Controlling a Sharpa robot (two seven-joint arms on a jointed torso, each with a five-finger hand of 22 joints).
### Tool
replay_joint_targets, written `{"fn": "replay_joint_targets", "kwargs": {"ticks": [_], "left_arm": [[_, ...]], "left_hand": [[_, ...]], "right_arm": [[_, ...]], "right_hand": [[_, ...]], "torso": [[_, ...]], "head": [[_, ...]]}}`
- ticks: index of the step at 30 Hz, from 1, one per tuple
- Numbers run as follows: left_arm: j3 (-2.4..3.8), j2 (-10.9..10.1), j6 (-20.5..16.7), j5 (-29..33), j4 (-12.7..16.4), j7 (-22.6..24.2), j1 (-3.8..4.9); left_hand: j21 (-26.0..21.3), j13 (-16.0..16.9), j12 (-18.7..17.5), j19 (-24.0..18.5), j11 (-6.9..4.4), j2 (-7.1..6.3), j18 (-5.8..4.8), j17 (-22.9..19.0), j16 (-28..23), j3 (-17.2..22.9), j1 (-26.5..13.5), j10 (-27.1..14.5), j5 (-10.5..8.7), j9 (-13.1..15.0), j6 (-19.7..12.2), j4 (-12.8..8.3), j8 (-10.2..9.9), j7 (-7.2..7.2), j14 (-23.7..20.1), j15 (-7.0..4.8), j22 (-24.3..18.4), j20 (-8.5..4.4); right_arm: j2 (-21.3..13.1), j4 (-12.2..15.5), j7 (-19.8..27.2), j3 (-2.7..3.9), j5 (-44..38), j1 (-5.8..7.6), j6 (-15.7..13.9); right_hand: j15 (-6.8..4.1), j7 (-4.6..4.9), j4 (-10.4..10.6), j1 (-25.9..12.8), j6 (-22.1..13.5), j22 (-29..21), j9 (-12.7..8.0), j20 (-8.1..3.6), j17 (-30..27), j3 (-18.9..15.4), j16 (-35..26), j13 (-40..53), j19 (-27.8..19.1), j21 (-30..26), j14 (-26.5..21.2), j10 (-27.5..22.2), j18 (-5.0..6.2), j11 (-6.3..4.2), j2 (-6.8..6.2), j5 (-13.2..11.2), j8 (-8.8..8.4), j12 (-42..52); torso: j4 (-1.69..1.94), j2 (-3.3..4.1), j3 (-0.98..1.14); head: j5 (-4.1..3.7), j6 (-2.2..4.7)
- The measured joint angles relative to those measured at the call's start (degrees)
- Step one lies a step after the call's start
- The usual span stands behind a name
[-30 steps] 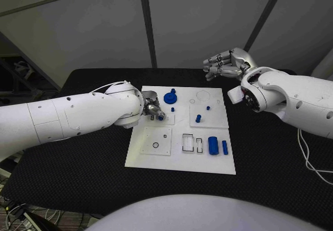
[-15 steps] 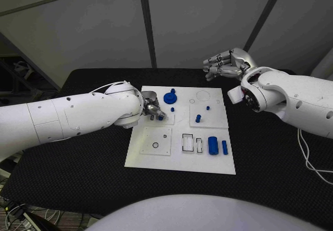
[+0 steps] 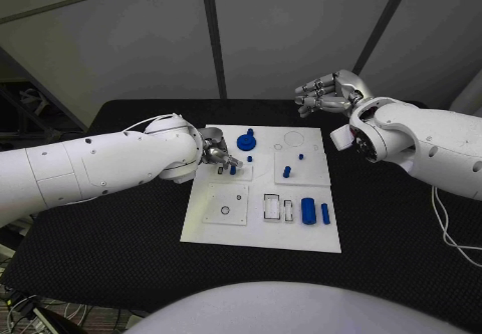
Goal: Assemble the parts on the task board
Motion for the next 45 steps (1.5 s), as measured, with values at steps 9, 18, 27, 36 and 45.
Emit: {"fn": "replay_joint_targets", "kwargs": {"ticks": [9,18,27,36,45], "left_arm": [[6.12,-0.17,-0.31,0.5,0.05,0.03,0.29],[9.14,1.04,4.17,2.14,-6.82,0.1,2.29],[8.98,5.22,11.58,2.0,-16.33,0.15,2.93],[8.5,7.98,16.48,0.09,-22.82,0.12,2.8],[7.79,9.47,17.34,-0.28,-25.01,0.11,1.97]], "left_hand": [[-1.94,-7.67,-6.79,-0.66,1.12,1.05,0.0,0.0,-0.32,-4.88,3.51,-4.9,-5.2,-1.47,-2.51,2.47,-2.58,1.67,0.23,0.86,0.0,0.66],[-6.28,-16.75,-15.01,-4.02,3.26,2.56,0.0,0.0,-2.21,-5.89,9.37,-11.18,-5.2,-5.61,-5.87,1.95,-6.92,3.59,0.31,2.38,0.0,2.16],[-6.87,-17.27,-15.01,-4.22,3.26,3.06,0.0,0.0,-2.21,-6.73,10.18,-11.18,-6.5,-7.09,-5.45,2.78,-7.56,4.01,0.12,2.57,0.0,2.36],[-6.43,-16.51,-13.56,-3.95,2.92,4.07,0.0,0.0,-1.76,-9.59,9.64,-10.84,-8.16,-7.98,-3.69,4.85,-7.31,3.28,0.12,2.57,0.0,2.09],[-5.65,-15.89,-12.61,-3.12,2.72,4.6,0.01,0.0,-1.35,-12.12,9.11,-10.23,-11.43,-8.48,-3.27,6.6,-7.32,3.27,0.12,2.57,0.0,2.0]], "right_arm": [[0.05,-0.44,0.0,0.0,0.0,0.0,0.09],[0.21,-0.79,-0.03,-0.01,0.0,-0.01,0.18],[0.36,-0.81,-0.07,-0.01,0.0,-0.01,0.29],[0.43,-0.61,-0.13,-0.01,0.0,-0.01,0.38],[0.44,-0.51,-0.17,-0.01,0.0,-0.01,0.44]], "right_hand": [[0.21,0.0,0.0,0.0,0.0,0.0,0.0,0.21,-0.01,0.0,-0.18,0.0,-0.21,0.0,-0.21,-0.2,0.0,0.2,0.0,0.29,0.0,0.0],[0.21,0.0,0.0,0.0,0.0,-0.01,0.0,0.21,-0.01,0.0,-0.18,-0.03,-0.2,0.0,-0.21,-0.19,0.0,0.2,0.0,0.29,0.0,0.0],[0.21,0.0,0.0,0.0,0.0,-0.01,0.0,0.21,-0.01,0.0,-0.18,-0.04,-0.2,0.0,-0.21,-0.19,0.0,0.2,0.0,0.29,0.0,0.0],[0.21,0.0,0.0,0.0,0.0,-0.01,0.0,0.21,-0.02,0.0,-0.18,-0.03,-0.2,0.0,-0.21,-0.19,0.0,0.2,0.0,0.29,0.0,0.0],[0.21,0.0,0.0,0.0,0.0,-0.01,0.0,0.21,-0.01,0.0,-0.18,-0.03,-0.2,0.0,-0.21,-0.19,0.0,0.2,0.0,0.29,0.0,0.0]], "torso": [[-0.05,0.04,0.02],[-0.01,-0.01,0.07],[-0.04,0.05,0.1],[-0.11,0.21,0.07],[-0.12,0.21,0.04]], "head": [[-0.09,0.35],[0.04,0.65],[0.48,0.97],[0.79,1.05],[1.08,1.01]]}}
